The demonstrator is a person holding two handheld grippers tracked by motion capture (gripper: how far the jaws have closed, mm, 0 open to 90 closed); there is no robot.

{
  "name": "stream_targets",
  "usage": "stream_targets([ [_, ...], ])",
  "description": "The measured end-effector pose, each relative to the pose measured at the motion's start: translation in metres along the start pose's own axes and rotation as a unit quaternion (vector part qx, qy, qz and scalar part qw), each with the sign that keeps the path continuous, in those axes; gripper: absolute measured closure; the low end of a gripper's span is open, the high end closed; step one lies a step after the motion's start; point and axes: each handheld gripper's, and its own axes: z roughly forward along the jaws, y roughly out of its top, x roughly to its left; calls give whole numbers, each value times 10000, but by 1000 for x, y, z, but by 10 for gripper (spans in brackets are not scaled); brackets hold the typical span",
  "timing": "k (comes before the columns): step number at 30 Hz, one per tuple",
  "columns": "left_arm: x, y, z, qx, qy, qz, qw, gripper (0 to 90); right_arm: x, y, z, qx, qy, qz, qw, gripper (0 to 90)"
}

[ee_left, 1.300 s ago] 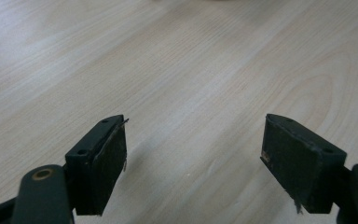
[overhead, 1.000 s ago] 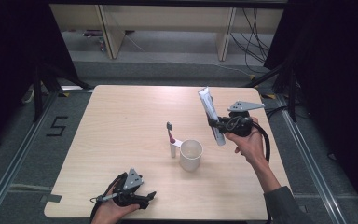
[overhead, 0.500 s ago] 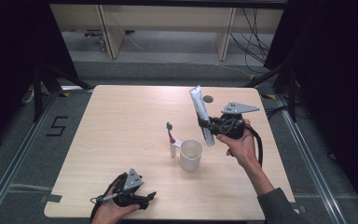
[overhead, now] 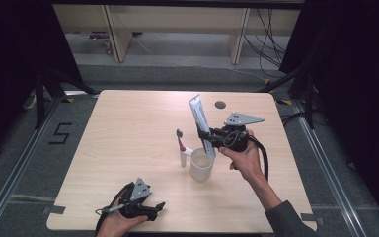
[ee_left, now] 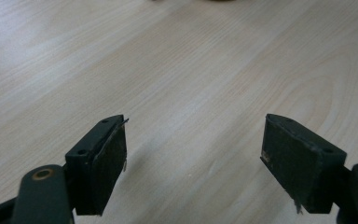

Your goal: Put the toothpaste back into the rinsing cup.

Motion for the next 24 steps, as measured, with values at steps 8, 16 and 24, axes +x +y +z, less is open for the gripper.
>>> stream_targets([
  [8, 1, 0, 0, 78, 25, 65, 9999, 215, 0, -8, 7, -4, 30, 6, 10000, 773],
  [16, 1, 0, 0, 79, 16, 62, 9999, 215, 2, -19, 12, 70, 97, 26, 9999, 773],
  [24, 1, 0, 0, 76, 21, 65, 9999, 216, 2, -30, 16, 121, 105, 77, 9998, 772],
])
